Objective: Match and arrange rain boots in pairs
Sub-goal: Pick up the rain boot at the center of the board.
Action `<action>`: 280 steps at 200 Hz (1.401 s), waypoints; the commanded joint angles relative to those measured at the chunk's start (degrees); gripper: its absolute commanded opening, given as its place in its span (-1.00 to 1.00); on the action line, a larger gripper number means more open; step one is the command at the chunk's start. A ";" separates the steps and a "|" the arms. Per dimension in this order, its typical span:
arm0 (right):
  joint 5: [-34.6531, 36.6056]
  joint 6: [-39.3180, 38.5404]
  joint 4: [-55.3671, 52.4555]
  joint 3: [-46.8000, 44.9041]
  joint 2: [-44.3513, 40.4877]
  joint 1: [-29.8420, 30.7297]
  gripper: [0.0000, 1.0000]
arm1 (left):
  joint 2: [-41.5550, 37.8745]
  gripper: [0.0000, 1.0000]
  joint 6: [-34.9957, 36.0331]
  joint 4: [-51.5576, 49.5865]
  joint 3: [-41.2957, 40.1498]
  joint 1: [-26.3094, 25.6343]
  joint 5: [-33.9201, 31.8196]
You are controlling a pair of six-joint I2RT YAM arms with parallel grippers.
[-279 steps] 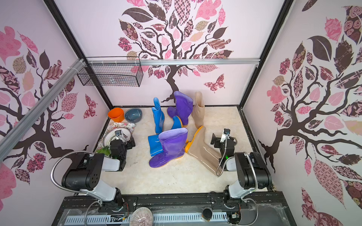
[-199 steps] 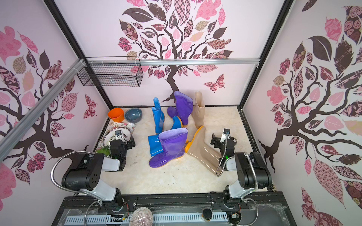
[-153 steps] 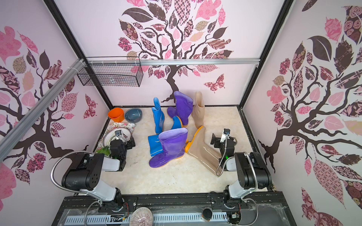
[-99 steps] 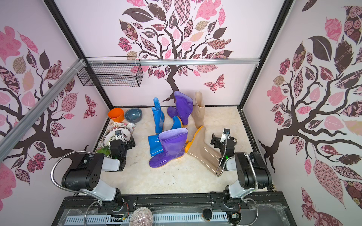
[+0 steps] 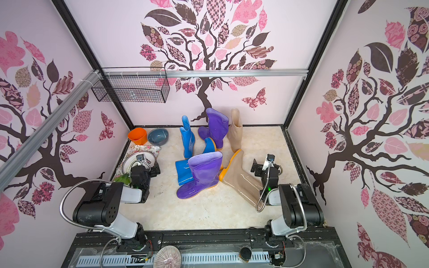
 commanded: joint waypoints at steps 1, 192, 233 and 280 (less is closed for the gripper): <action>3.24 1.70 -7.75 2.75 -8.64 0.25 1.00 | -5.65 0.92 1.81 -8.46 4.91 -1.41 -0.66; -39.31 -10.03 -85.80 58.02 -19.27 18.32 0.84 | -25.84 0.84 -8.60 -79.11 48.17 -13.30 29.19; -43.59 -18.16 -94.38 62.96 -14.61 24.97 0.67 | -23.37 0.86 -8.39 -80.29 49.78 -13.33 30.18; -40.22 -30.47 -102.69 67.44 -11.02 31.20 0.82 | -21.45 0.88 -8.34 -79.48 51.02 -13.30 32.63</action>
